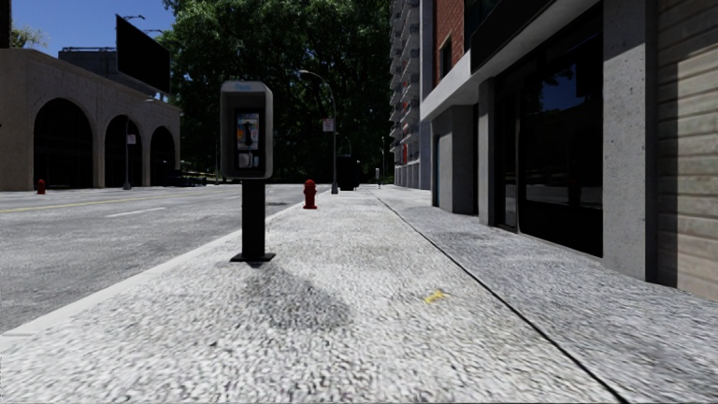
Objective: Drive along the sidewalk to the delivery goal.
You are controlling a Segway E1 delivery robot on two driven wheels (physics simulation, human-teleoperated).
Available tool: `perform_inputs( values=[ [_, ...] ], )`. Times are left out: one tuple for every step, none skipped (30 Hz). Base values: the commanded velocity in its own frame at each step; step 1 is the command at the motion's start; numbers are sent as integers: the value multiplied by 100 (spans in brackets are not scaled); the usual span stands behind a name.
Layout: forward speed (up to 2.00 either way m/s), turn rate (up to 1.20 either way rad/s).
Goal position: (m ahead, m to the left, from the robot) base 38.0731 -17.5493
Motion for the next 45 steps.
perform_inputs(
  values=[
    [200,0],
    [200,0],
    [200,0],
    [200,0],
    [200,0],
    [200,0],
    [200,0],
    [200,0],
    [200,0],
    [200,0],
    [200,0],
    [200,0],
    [200,0],
    [200,0],
    [200,0],
    [200,0],
    [200,0],
    [200,0],
    [200,0],
    [200,0],
    [200,0],
    [200,0],
    [200,0],
    [200,0],
    [200,0],
    [200,0],
    [200,0],
    [200,0],
    [200,0],
    [200,0],
    [200,0],
    [200,0],
    [200,0],
    [200,0],
    [200,0],
    [200,0],
    [200,0],
    [200,0],
    [200,0],
    [200,0],
    [200,0],
    [200,0],
    [200,0],
    [200,0],
    [200,0]
  ],
)
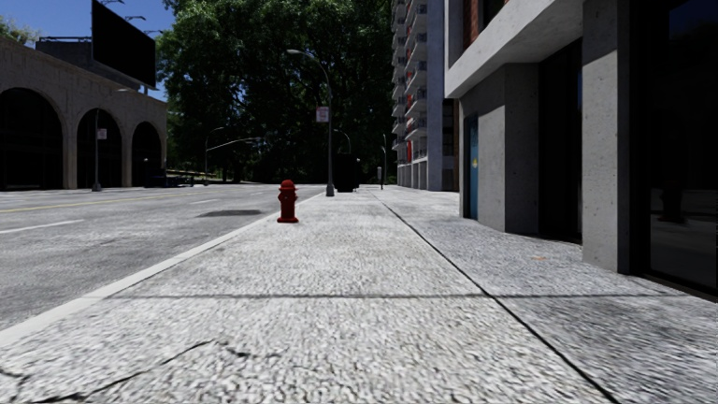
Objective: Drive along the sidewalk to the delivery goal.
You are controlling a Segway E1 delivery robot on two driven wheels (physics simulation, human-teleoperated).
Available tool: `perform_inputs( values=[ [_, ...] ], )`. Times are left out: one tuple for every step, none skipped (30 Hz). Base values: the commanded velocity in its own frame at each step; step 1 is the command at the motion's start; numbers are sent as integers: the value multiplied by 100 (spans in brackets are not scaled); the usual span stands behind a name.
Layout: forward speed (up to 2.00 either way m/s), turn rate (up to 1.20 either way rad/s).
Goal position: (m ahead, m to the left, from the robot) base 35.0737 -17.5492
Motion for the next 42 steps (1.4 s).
perform_inputs(
  values=[
    [200,0],
    [200,0],
    [200,0],
    [200,0],
    [200,0],
    [200,0],
    [200,0],
    [200,0],
    [200,0],
    [200,0],
    [200,0],
    [200,0],
    [200,0],
    [200,0],
    [200,0],
    [200,0],
    [200,0],
    [200,0],
    [200,0],
    [200,0],
    [200,0],
    [200,0],
    [200,0],
    [200,0],
    [200,0],
    [200,0],
    [200,0],
    [200,0],
    [200,0],
    [200,0],
    [200,0],
    [200,0],
    [200,0],
    [200,0],
    [200,0],
    [200,0],
    [200,0],
    [200,0],
    [200,0],
    [200,0],
    [200,0],
    [200,0]
  ],
)
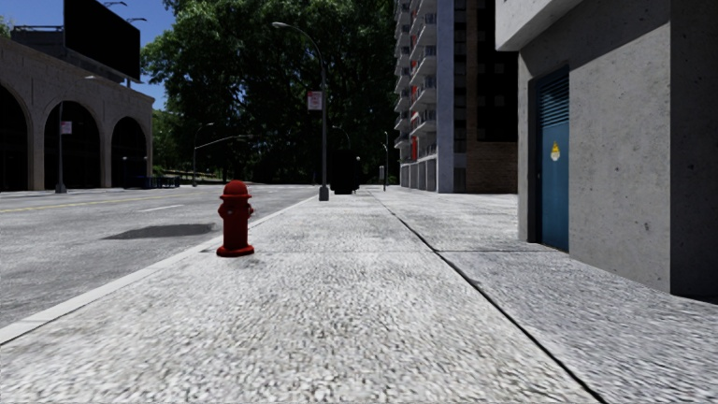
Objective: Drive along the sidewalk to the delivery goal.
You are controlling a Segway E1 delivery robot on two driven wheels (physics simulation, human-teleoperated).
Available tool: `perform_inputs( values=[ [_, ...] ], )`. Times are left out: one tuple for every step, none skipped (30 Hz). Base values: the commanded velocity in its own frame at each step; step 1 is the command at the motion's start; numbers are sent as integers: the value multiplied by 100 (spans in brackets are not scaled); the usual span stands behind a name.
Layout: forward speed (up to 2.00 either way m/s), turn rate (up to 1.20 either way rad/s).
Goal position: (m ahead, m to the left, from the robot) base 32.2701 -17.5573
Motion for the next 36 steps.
perform_inputs(
  values=[
    [200,0],
    [200,0],
    [200,0],
    [200,0],
    [200,0],
    [200,0],
    [200,0],
    [200,0],
    [200,0],
    [200,0],
    [200,0],
    [200,0],
    [200,0],
    [200,0],
    [200,0],
    [200,0],
    [200,0],
    [200,-1],
    [200,-7],
    [200,-10],
    [200,-10],
    [200,-14],
    [200,-20],
    [200,-23],
    [200,-27],
    [200,-27],
    [200,-30],
    [200,-33],
    [200,-36],
    [200,-38],
    [200,-38],
    [200,-40],
    [200,-40],
    [200,-43],
    [200,-47],
    [200,-48]
  ],
)
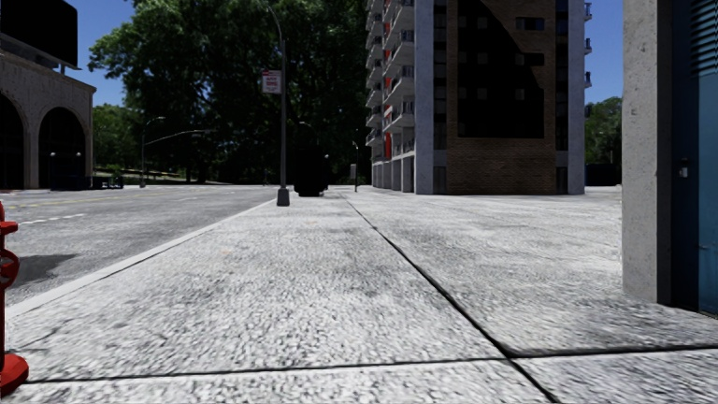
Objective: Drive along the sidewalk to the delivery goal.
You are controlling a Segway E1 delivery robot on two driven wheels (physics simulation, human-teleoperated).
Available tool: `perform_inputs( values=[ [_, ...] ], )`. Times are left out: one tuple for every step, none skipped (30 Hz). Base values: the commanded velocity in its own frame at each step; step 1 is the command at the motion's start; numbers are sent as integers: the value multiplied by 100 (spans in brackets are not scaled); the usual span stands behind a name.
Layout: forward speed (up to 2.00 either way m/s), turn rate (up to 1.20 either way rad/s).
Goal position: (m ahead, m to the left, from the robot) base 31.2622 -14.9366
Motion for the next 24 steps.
perform_inputs(
  values=[
    [200,-48],
    [200,-48],
    [200,-48],
    [200,-48],
    [200,-48],
    [200,-48],
    [200,-48],
    [200,-48],
    [200,-48],
    [200,-48],
    [200,-48],
    [200,-48],
    [200,-48],
    [200,-48],
    [200,-48],
    [200,-48],
    [200,-48],
    [200,-48],
    [200,-48],
    [200,-48],
    [200,-48],
    [200,-48],
    [200,-48],
    [200,-48]
  ],
)
